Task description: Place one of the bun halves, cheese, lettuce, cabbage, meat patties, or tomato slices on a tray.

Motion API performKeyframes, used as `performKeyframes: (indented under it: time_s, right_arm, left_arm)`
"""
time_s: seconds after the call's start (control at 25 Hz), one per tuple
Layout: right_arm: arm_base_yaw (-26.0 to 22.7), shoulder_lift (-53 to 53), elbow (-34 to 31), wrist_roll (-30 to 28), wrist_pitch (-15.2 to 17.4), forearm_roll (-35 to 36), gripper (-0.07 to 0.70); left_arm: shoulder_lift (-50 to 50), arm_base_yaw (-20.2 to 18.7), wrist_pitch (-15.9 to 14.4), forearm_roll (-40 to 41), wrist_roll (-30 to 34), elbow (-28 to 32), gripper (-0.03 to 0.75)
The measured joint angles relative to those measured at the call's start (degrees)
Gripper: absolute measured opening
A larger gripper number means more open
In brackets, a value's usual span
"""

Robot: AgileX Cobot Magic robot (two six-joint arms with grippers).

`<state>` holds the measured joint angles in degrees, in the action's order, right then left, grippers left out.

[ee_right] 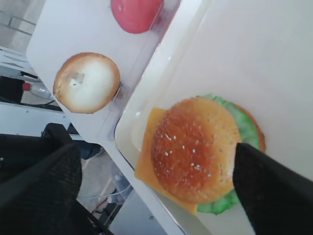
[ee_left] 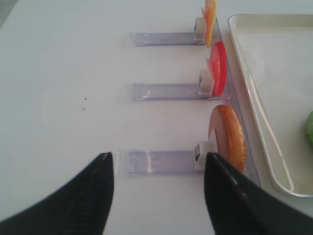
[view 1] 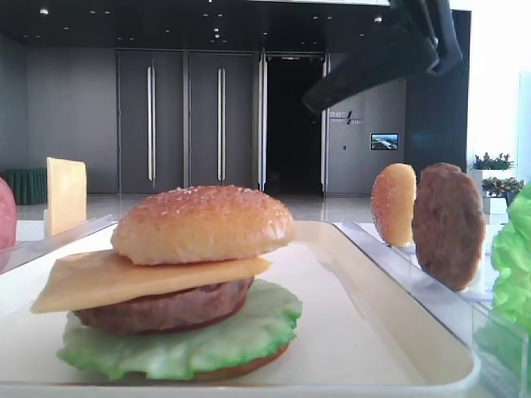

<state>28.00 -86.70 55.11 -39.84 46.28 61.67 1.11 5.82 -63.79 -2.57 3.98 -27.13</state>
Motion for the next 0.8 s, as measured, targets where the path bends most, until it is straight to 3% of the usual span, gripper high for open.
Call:
performKeyframes:
  time_s: [0.4, 0.52, 0.8]
  right_arm:
    - [0.00, 0.02, 17.61, 26.74, 3.30, -38.45, 0.596]
    - [0.00, 0.02, 20.99, 31.75, 4.99, -45.80, 0.594]
    - [-0.77, 0.02, 23.01, 38.61, 8.44, -53.44, 0.594]
  left_arm:
    - [0.00, 0.00, 0.00, 0.00, 0.00, 0.00, 0.450]
    - [0.00, 0.00, 0.00, 0.00, 0.00, 0.00, 0.450]
    - [0.00, 0.00, 0.00, 0.00, 0.00, 0.00, 0.450]
